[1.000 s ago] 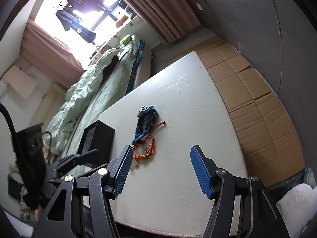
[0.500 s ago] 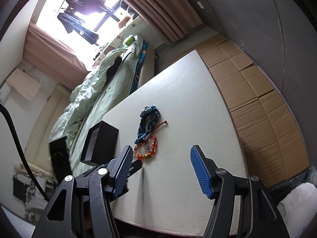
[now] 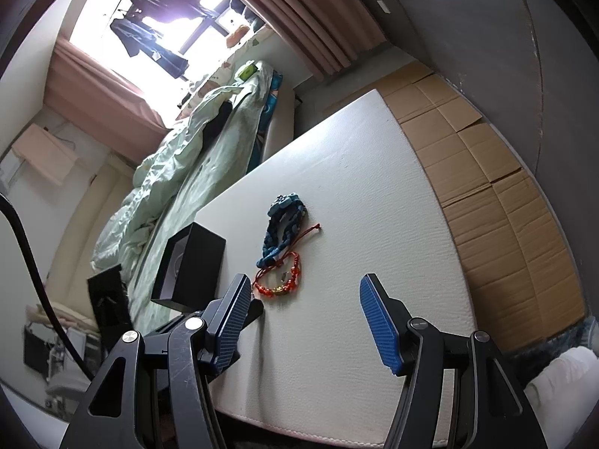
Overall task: Organize jewelry
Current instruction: 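Move the left tool to the white butterfly pendant and close on it, then carry the pendant over the box with the left tool while the right tool grasps red strings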
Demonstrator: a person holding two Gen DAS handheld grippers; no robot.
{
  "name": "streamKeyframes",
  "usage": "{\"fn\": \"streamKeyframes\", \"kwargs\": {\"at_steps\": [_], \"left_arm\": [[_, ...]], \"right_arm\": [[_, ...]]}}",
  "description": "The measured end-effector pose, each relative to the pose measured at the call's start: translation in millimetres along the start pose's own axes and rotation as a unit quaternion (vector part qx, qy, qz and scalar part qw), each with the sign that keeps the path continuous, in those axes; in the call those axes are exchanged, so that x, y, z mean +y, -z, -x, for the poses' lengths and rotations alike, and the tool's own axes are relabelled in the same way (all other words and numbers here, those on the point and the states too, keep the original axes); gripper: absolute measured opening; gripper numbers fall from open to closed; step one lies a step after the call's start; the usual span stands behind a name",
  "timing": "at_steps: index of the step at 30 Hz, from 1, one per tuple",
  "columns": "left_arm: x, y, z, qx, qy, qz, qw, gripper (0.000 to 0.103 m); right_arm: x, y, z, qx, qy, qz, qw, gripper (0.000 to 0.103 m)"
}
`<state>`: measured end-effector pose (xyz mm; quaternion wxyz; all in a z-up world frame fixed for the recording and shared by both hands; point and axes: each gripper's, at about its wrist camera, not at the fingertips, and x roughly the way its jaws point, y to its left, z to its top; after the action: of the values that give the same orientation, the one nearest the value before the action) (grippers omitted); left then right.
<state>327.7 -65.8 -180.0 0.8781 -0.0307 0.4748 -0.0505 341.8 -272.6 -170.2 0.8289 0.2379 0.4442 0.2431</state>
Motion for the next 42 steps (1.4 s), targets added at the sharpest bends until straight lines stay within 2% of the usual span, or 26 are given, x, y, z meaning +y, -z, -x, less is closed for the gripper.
{"fn": "streamKeyframes", "kwargs": {"at_steps": [5, 12, 13, 16, 22, 27, 31, 35, 42], "left_arm": [[5, -7, 17, -0.014, 0.018, 0.002, 0.9997, 0.043], [19, -22, 50, -0.046, 0.024, 0.004, 0.9987, 0.043], [22, -23, 53, -0.048, 0.024, 0.005, 0.9985, 0.043], [33, -28, 63, -0.058, 0.024, 0.013, 0.9979, 0.043], [55, -32, 78, -0.075, 0.029, 0.031, 0.9963, 0.043], [74, -35, 87, -0.086, 0.030, 0.037, 0.9951, 0.043], [92, -39, 89, -0.092, 0.030, 0.047, 0.9942, 0.043], [111, -42, 87, -0.095, 0.029, 0.056, 0.9935, 0.043], [138, -44, 76, -0.092, 0.031, 0.065, 0.9932, 0.043]], "right_arm": [[11, 1, -10, 0.013, 0.008, 0.018, 1.000, 0.062], [30, 2, -28, 0.030, 0.027, 0.051, 0.998, 0.062], [32, 2, -32, 0.033, 0.032, 0.055, 0.997, 0.060], [38, 0, -46, 0.047, 0.050, 0.069, 0.995, 0.046], [50, -7, -69, 0.061, 0.085, 0.101, 0.989, 0.034], [59, -8, -91, 0.088, 0.134, 0.141, 0.977, 0.026], [64, -9, -96, 0.088, 0.162, 0.171, 0.968, 0.010], [68, -9, -97, 0.101, 0.154, 0.194, 0.964, 0.008], [75, -16, -74, 0.090, 0.106, 0.166, 0.976, 0.008]]}}
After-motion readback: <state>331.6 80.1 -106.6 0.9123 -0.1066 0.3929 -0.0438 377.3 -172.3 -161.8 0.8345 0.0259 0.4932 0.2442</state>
